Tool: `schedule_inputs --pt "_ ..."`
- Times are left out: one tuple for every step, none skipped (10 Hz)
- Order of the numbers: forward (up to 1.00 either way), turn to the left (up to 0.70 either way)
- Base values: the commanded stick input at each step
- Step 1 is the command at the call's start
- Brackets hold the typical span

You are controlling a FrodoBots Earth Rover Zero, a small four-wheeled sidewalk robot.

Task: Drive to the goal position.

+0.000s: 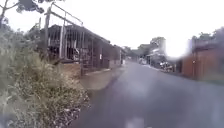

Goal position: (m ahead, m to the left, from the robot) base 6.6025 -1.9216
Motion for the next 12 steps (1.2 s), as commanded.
schedule_inputs --pt "0.7 -0.35" --pt "0.7 -0.35" --pt "0.7 -0.35" --pt "0.7 -0.35" --pt "0.7 -0.35" --pt "0.7 -0.35" --pt "0.7 -0.35" --pt "0.7 -0.35" --pt "0.7 -0.35" --pt "0.7 -0.35" --pt "0.7 -0.35" --pt "0.7 -0.35"
